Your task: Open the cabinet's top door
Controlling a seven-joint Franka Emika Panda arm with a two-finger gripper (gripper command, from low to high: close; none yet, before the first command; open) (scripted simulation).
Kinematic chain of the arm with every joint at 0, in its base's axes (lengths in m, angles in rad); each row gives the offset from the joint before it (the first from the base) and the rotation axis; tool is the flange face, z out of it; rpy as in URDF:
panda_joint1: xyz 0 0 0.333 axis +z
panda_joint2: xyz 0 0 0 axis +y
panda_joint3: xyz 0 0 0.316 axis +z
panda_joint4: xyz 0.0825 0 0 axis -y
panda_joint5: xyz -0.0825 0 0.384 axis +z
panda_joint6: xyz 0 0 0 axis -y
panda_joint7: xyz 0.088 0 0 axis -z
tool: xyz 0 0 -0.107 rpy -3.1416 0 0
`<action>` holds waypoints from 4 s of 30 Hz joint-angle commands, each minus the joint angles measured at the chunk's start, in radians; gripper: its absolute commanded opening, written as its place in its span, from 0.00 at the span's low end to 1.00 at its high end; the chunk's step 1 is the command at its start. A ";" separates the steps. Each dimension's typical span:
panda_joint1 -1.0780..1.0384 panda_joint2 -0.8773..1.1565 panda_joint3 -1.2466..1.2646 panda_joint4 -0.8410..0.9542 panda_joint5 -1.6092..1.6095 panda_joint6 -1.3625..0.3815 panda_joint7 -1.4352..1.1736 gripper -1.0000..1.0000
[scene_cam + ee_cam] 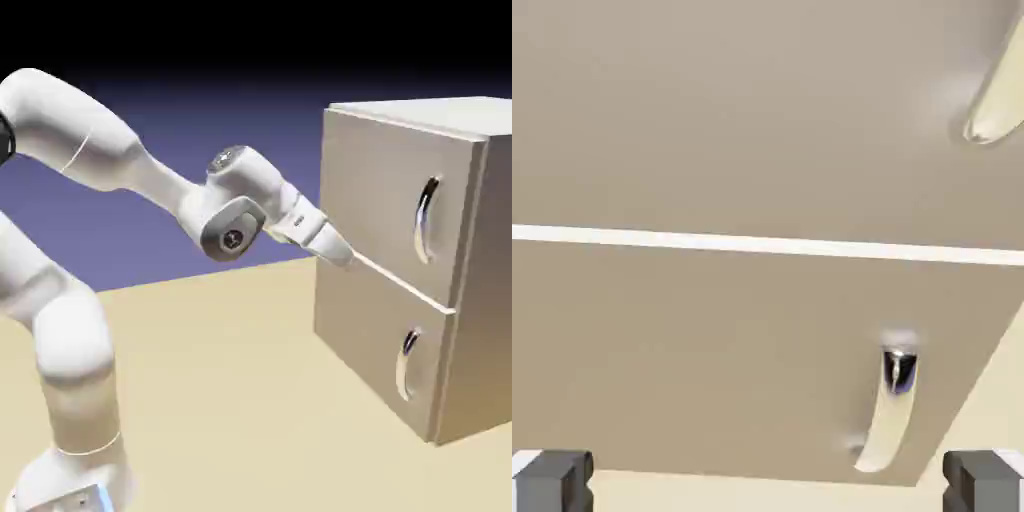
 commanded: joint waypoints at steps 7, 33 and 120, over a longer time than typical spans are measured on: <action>0.121 -0.057 -0.131 0.043 -0.304 -0.035 0.204 0.50; 0.570 -0.271 -0.616 0.200 -1.435 -0.167 0.960 0.50; 0.270 -0.487 0.215 -0.189 -1.581 -0.888 2.008 0.00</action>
